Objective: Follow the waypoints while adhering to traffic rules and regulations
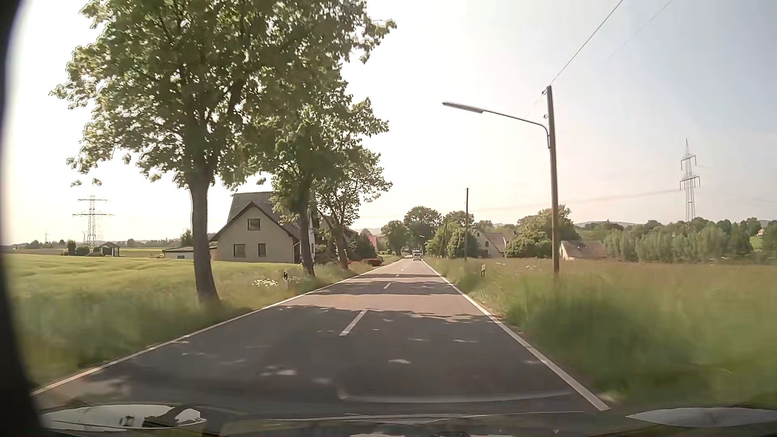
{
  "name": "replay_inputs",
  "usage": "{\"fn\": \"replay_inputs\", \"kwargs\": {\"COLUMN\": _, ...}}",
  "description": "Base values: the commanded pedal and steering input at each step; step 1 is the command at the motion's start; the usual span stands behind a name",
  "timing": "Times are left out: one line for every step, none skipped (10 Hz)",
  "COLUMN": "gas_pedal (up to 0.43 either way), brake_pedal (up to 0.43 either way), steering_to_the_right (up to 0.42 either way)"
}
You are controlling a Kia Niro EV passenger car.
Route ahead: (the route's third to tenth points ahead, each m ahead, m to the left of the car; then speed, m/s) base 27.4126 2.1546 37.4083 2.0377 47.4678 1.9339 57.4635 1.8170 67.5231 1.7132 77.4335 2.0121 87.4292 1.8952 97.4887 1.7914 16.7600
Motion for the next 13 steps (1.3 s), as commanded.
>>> {"fn": "replay_inputs", "kwargs": {"gas_pedal": 0.13, "brake_pedal": 0.0, "steering_to_the_right": 0.0}}
{"fn": "replay_inputs", "kwargs": {"gas_pedal": 0.13, "brake_pedal": 0.0, "steering_to_the_right": 0.001}}
{"fn": "replay_inputs", "kwargs": {"gas_pedal": 0.13, "brake_pedal": 0.0, "steering_to_the_right": 0.0}}
{"fn": "replay_inputs", "kwargs": {"gas_pedal": 0.13, "brake_pedal": 0.0, "steering_to_the_right": 0.001}}
{"fn": "replay_inputs", "kwargs": {"gas_pedal": 0.13, "brake_pedal": 0.0, "steering_to_the_right": 0.001}}
{"fn": "replay_inputs", "kwargs": {"gas_pedal": 0.13, "brake_pedal": 0.0, "steering_to_the_right": 0.001}}
{"fn": "replay_inputs", "kwargs": {"gas_pedal": 0.13, "brake_pedal": 0.0, "steering_to_the_right": 0.001}}
{"fn": "replay_inputs", "kwargs": {"gas_pedal": 0.13, "brake_pedal": 0.0, "steering_to_the_right": 0.001}}
{"fn": "replay_inputs", "kwargs": {"gas_pedal": 0.13, "brake_pedal": 0.0, "steering_to_the_right": 0.001}}
{"fn": "replay_inputs", "kwargs": {"gas_pedal": 0.13, "brake_pedal": 0.0, "steering_to_the_right": 0.001}}
{"fn": "replay_inputs", "kwargs": {"gas_pedal": 0.13, "brake_pedal": 0.0, "steering_to_the_right": 0.001}}
{"fn": "replay_inputs", "kwargs": {"gas_pedal": 0.13, "brake_pedal": 0.0, "steering_to_the_right": 0.001}}
{"fn": "replay_inputs", "kwargs": {"gas_pedal": 0.13, "brake_pedal": 0.0, "steering_to_the_right": 0.001}}
